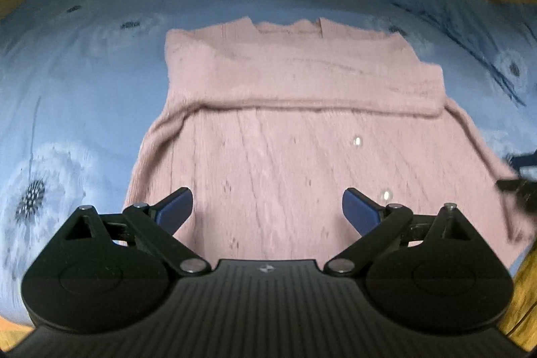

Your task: Fold small clothes

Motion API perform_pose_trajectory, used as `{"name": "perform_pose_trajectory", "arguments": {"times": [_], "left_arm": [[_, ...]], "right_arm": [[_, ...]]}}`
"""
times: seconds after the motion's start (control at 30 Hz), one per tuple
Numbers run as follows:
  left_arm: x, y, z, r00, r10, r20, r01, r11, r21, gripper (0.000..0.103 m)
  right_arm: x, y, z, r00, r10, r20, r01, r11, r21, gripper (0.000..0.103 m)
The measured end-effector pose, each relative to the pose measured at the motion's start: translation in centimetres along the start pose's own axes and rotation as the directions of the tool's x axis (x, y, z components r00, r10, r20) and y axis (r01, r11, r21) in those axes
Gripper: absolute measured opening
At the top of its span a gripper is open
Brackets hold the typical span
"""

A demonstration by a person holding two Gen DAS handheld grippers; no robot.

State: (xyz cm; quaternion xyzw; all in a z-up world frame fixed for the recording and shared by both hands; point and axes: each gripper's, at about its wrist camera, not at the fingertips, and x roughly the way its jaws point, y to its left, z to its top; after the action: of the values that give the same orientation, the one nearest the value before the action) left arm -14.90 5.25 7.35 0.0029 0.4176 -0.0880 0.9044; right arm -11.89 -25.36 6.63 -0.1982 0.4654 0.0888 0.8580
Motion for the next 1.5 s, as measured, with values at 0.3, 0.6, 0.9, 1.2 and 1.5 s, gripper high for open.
{"name": "perform_pose_trajectory", "arguments": {"times": [0.3, 0.6, 0.9, 1.2, 1.5], "left_arm": [[-0.9, -1.1, -2.7, 0.999, 0.035, -0.016, -0.034, 0.997, 0.074, 0.098], [-4.0, -2.8, -5.4, 1.000, 0.029, 0.000, -0.029, 0.974, 0.226, 0.098], [-6.6, -4.2, -8.4, 1.000, 0.016, 0.004, -0.017, 0.936, 0.352, 0.099], [-4.9, -4.4, -10.1, 0.989, 0.148, 0.024, -0.144, 0.894, 0.425, 0.099], [-4.8, -4.1, -9.6, 0.987, 0.139, 0.082, -0.160, 0.904, 0.395, 0.099]], "right_arm": [[-1.8, -3.7, -2.6, 0.993, -0.115, -0.034, 0.118, 0.987, 0.105, 0.047], [-6.2, -1.5, -2.9, 0.989, -0.106, 0.099, 0.100, 0.993, 0.068, 0.047], [-7.5, 5.5, -3.9, 0.966, 0.171, 0.196, -0.169, 0.985, -0.023, 0.048], [-6.1, 9.0, -5.8, 0.975, 0.130, 0.182, -0.106, 0.985, -0.138, 0.048], [-5.2, 10.5, -6.4, 0.972, 0.038, 0.230, 0.004, 0.983, -0.181, 0.051]]}}
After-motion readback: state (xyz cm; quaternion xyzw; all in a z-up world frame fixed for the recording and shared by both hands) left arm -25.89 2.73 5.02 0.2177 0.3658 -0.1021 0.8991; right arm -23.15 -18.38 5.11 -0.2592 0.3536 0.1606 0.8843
